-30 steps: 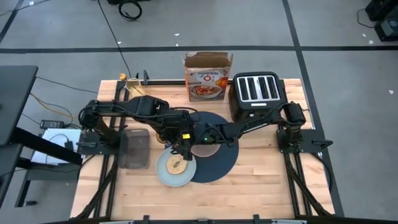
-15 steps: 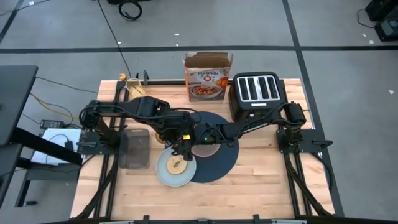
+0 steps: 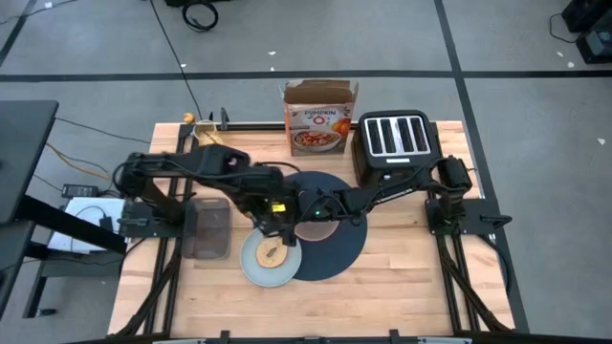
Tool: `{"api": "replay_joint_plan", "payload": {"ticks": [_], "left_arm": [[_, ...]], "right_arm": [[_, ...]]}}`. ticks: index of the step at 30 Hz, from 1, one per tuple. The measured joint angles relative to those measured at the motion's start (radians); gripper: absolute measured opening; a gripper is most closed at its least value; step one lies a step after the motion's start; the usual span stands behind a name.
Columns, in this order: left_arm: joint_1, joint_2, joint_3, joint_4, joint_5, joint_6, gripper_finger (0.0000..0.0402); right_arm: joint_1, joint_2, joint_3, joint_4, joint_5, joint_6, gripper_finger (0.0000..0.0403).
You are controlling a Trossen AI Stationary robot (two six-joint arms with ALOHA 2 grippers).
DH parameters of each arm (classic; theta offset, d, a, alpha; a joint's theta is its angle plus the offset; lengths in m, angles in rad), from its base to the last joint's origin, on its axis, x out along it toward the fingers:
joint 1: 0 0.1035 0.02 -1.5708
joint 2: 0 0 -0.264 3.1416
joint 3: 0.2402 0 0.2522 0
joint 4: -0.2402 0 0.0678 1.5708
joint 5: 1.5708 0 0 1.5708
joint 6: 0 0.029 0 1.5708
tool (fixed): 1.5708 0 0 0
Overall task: Arrange a breakfast setting
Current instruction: Put the brown cup with rice on the dark blue tablemat to the to right of the orange bowl
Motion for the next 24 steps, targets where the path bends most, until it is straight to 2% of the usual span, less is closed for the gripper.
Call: {"api": "replay_joint_plan", "payload": {"ticks": [3, 6, 11, 15, 19, 24], "left_arm": [[-0.029, -0.073, 0.000, 0.006, -0.081, -0.008, 0.0195], [-0.082, -0.167, 0.000, 0.028, -0.241, -0.045, 0.0218], [-0.231, -0.298, 0.000, 0.139, -0.601, -0.025, 0.0220], [-0.355, -0.352, 0.000, 0.236, -0.821, 0.036, 0.0214], [-0.439, -0.356, 0.000, 0.284, -0.961, 0.084, 0.0213], [-0.465, -0.329, 0.000, 0.303, -1.018, 0.068, 0.0213]], "right_arm": [[0.000, -0.058, 0.000, -0.060, 0.007, 0.002, 0.0344], [-0.001, -0.137, -0.028, -0.123, 0.008, 0.001, 0.0344], [0.011, -0.299, -0.158, -0.122, 0.015, 0.032, 0.0344], [0.045, -0.459, -0.311, -0.088, 0.088, 0.069, 0.0344], [0.093, -0.599, -0.510, 0.021, 0.176, 0.132, 0.0344], [0.152, -0.703, -0.773, 0.259, 0.298, 0.173, 0.0344]]}}
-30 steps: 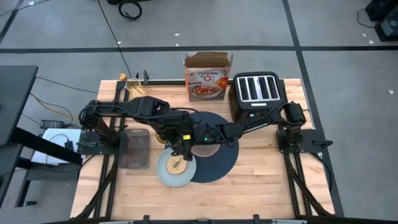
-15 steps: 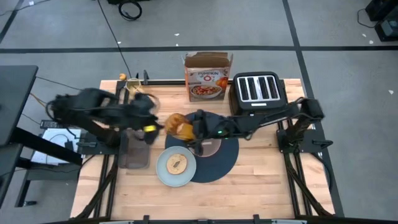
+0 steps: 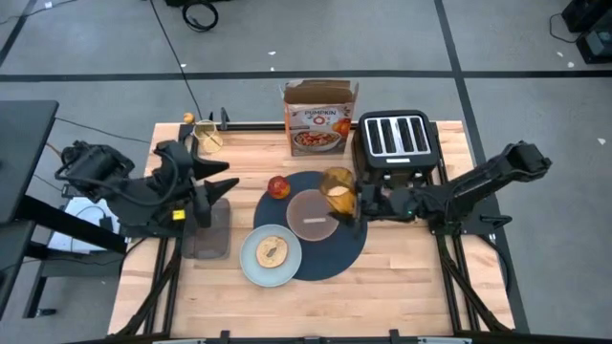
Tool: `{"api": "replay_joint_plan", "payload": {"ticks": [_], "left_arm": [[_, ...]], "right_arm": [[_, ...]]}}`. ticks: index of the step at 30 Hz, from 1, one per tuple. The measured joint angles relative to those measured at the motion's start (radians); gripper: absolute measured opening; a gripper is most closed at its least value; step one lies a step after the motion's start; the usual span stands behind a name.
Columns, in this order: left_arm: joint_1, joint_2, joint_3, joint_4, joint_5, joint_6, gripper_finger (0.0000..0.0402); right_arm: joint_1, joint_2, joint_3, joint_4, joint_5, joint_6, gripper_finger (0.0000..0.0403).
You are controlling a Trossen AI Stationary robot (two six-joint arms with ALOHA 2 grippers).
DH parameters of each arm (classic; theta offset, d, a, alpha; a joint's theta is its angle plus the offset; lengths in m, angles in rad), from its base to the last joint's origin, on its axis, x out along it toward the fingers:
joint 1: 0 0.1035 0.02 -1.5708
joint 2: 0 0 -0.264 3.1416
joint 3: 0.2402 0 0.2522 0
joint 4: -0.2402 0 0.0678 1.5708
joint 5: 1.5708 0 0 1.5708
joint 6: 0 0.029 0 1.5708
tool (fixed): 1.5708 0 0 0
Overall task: Arrange a breakfast setting
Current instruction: Put the brown cup with rice on the dark blue tablemat to the to right of the orange bowl
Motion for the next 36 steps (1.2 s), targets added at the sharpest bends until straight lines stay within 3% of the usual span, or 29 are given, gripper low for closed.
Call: {"api": "replay_joint_plan", "payload": {"ticks": [7, 16, 20, 31, 36], "left_arm": [[0.040, 0.079, -0.001, -0.003, -0.008, -0.072, 0.0213], [0.110, 0.221, -0.004, -0.009, -0.006, -0.157, 0.0213], [0.127, 0.280, -0.067, 0.034, 0.065, -0.200, 0.0213], [0.260, 0.323, -0.543, 0.656, 0.337, -0.107, 0.0213], [0.346, 0.348, -0.739, 0.954, 0.387, 0.109, 0.0213]], "right_arm": [[0.017, 0.005, -0.234, 0.268, 0.070, -0.014, 0.0344], [0.004, 0.098, -0.407, 0.534, 0.128, -0.106, 0.0344], [-0.024, 0.176, -0.436, 0.641, 0.114, -0.131, 0.0344], [-0.059, 0.470, -0.437, 0.906, 0.079, -0.118, 0.0344], [-0.059, 0.564, -0.440, 0.992, 0.065, -0.116, 0.0344]]}}
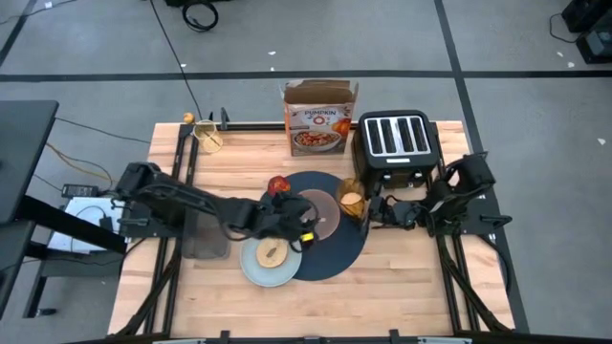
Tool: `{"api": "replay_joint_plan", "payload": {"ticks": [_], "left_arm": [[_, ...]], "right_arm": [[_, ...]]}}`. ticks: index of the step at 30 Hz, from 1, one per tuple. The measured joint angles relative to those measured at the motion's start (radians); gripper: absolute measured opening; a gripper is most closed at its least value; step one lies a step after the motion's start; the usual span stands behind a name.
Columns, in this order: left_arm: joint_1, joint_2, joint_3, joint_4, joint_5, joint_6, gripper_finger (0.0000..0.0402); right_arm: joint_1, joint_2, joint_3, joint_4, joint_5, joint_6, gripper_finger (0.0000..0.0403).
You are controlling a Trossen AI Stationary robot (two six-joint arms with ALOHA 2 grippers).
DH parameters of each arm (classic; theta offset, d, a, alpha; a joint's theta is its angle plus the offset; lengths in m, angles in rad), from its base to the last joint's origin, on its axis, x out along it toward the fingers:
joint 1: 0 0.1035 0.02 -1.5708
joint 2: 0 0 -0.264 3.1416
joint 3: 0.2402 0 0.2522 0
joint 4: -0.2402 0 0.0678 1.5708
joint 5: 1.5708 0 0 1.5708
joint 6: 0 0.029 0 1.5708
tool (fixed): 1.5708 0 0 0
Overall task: Arrange a breakfast setting
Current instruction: Put the brown cup with rice on the dark blue tablemat to the to right of the orange bowl
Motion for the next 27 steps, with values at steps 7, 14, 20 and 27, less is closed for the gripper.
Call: {"api": "replay_joint_plan", "payload": {"ticks": [7, 14, 20, 27], "left_arm": [[0.127, 0.062, -0.064, 0.135, 0.153, 0.223, 0.0213], [0.194, 0.128, -0.063, 0.286, 0.250, 0.449, 0.0213], [0.252, 0.126, -0.062, 0.339, 0.449, 0.519, 0.0214], [0.303, 0.126, -0.063, 0.354, 0.591, 0.568, 0.0262]], "right_arm": [[0.005, 0.040, -0.007, 0.050, -0.082, -0.009, 0.0344], [-0.011, -0.007, -0.070, 0.050, -0.123, -0.034, 0.0344], [-0.048, -0.009, -0.088, 0.047, -0.260, -0.125, 0.0344], [-0.104, -0.020, -0.103, 0.048, -0.363, -0.142, 0.0344]]}}
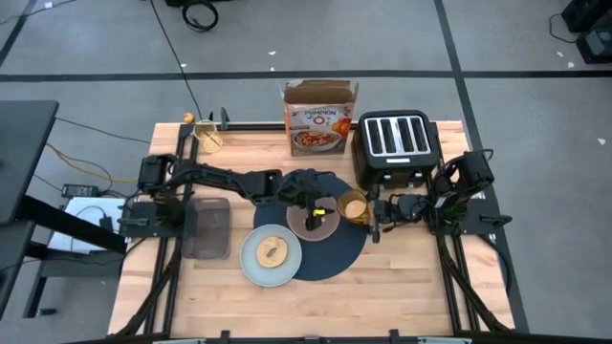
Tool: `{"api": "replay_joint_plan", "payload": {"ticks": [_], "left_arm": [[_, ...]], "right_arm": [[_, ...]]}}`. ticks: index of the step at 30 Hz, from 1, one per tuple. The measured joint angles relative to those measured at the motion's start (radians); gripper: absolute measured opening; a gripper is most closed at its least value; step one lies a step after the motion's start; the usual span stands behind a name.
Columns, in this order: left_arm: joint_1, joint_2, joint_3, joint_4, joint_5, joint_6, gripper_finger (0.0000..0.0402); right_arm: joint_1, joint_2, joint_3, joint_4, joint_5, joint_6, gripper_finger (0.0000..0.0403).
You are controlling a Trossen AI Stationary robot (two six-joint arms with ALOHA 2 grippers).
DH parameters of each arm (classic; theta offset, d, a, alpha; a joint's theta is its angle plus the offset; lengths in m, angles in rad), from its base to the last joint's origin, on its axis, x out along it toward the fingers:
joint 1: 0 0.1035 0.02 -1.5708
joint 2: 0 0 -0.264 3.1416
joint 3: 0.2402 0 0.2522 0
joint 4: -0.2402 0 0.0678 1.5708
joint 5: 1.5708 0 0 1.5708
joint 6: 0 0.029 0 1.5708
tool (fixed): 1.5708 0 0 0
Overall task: Arrange a breakfast setting
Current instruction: Put the brown cup with rice on the dark blue tablemat to the to right of the orange bowl
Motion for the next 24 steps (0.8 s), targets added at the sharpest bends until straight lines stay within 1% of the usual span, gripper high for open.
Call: {"api": "replay_joint_plan", "payload": {"ticks": [4, 6, 8, 10, 12, 15, 21, 24], "left_arm": [[0.009, 0.018, 0.001, 0.067, 0.001, 0.028, 0.0302], [0.008, 0.038, -0.001, 0.084, 0.015, 0.045, 0.0312], [0.000, 0.073, 0.003, 0.145, 0.028, 0.077, 0.0315], [-0.003, 0.081, 0.000, 0.137, 0.032, 0.089, 0.0316], [-0.007, 0.095, 0.006, 0.184, 0.043, 0.086, 0.0316], [-0.004, 0.098, 0.008, 0.202, 0.087, 0.063, 0.0316], [-0.006, 0.111, 0.013, 0.232, 0.087, 0.029, 0.0316], [-0.005, 0.111, 0.013, 0.239, 0.081, 0.025, 0.0316]], "right_arm": [[-0.034, -0.003, 0.006, 0.002, -0.035, -0.015, 0.0344], [-0.052, -0.002, 0.010, -0.002, -0.054, -0.015, 0.0344], [-0.067, -0.001, 0.010, 0.002, -0.063, -0.015, 0.0344], [-0.080, -0.001, 0.008, -0.004, -0.081, -0.022, 0.0344], [-0.094, -0.001, 0.005, -0.012, -0.097, -0.024, 0.0344], [-0.116, 0.006, 0.012, -0.042, -0.125, -0.027, 0.0344], [-0.140, 0.014, 0.029, -0.065, -0.172, -0.046, 0.0344], [-0.145, 0.014, 0.032, -0.076, -0.175, -0.033, 0.0356]]}}
